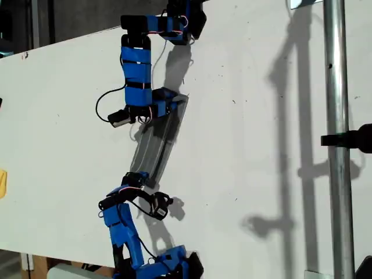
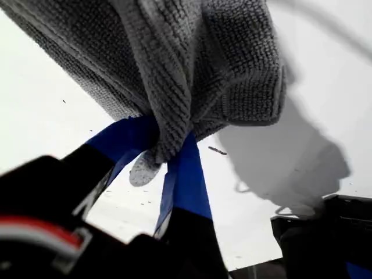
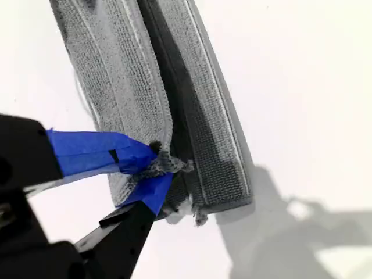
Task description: Grasp corners of a towel and fold twice.
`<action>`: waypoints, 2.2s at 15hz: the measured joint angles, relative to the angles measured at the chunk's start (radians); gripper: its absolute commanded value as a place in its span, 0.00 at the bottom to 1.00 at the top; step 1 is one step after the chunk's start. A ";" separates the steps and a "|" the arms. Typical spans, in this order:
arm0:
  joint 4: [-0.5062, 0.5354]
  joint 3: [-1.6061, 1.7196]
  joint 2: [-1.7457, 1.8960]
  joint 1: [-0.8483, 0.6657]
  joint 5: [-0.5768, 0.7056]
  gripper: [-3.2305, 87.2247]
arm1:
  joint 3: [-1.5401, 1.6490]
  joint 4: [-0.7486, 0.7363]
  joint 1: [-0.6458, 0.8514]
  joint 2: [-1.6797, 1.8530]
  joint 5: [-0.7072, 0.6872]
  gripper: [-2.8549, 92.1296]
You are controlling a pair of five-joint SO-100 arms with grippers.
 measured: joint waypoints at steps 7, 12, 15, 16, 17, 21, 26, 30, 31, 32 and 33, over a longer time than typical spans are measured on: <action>-0.014 0.041 -0.058 -0.015 -0.008 0.03 | -0.002 0.028 -0.008 -0.052 0.031 0.39; 0.092 0.043 -0.058 -0.123 0.028 0.25 | 0.069 0.098 0.032 0.043 0.057 0.42; 0.186 0.043 0.006 -0.133 0.048 0.26 | 0.075 0.132 0.055 0.153 0.040 0.43; 0.224 0.043 0.052 -0.137 0.048 0.26 | 0.077 0.140 0.064 0.213 0.029 0.43; 0.256 0.043 0.124 -0.137 0.044 0.25 | 0.081 0.144 0.074 0.285 0.017 0.43; 0.345 0.166 0.495 -0.137 0.014 0.23 | 0.207 0.169 0.091 0.661 0.006 0.41; 0.259 0.661 1.186 -0.057 -0.086 0.19 | 0.606 0.156 0.000 1.333 0.222 0.37; 0.149 1.141 1.921 0.184 -0.295 0.15 | 1.000 0.029 -0.235 1.799 0.569 0.34; 0.129 1.235 2.091 0.249 -0.368 0.12 | 1.069 0.015 -0.290 1.865 0.630 0.35; 0.110 1.290 2.141 0.287 -0.430 0.10 | 1.075 0.011 -0.298 1.879 0.675 0.35; 0.061 1.376 2.168 0.341 -0.463 0.05 | 1.075 0.011 -0.322 1.879 0.698 0.38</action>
